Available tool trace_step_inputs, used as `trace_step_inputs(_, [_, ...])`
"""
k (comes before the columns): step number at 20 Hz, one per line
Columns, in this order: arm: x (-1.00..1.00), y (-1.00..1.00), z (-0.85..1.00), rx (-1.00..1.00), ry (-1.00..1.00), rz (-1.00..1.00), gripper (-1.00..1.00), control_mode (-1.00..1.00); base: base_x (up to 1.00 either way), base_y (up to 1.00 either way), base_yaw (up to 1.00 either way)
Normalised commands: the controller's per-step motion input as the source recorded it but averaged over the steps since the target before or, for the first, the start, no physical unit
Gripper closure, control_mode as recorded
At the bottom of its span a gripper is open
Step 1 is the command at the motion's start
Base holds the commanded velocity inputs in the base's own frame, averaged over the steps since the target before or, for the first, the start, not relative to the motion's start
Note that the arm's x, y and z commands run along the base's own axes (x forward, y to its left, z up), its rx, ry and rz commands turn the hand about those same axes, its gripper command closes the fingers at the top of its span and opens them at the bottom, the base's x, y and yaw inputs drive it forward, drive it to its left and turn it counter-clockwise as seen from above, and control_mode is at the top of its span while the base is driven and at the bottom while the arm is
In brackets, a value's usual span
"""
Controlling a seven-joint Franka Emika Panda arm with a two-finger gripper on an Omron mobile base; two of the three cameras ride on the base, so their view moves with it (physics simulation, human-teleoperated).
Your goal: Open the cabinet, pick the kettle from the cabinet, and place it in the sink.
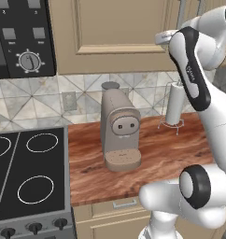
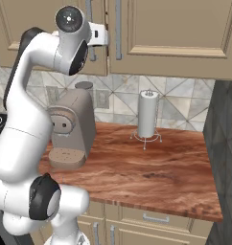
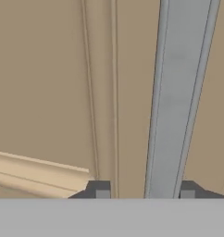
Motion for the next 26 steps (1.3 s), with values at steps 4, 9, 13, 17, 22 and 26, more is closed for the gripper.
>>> trace_step_inputs(4, [-0.38,0.31,-0.04,0.00,-0.01,0.10,1.00,-1.00,0.00,0.00,0.00])
trace_step_inputs(9, [-0.39,0.33,-0.01,0.00,0.00,0.04,1.00,-1.00,0.00,0.00,0.00])
trace_step_inputs(13, [-0.40,0.36,0.00,0.00,0.00,0.01,1.00,-1.00,0.00,0.00,0.00])
trace_step_inputs(17, [-0.39,0.37,0.00,-0.01,0.04,0.00,1.00,-1.00,0.00,0.00,0.00])
trace_step_inputs(22, [-0.37,0.38,0.00,-0.03,0.07,0.00,1.00,-1.00,0.00,0.00,0.00])
trace_step_inputs(26, [-0.38,0.40,0.00,-0.05,0.05,0.00,1.00,-1.00,0.00,0.00,0.00])
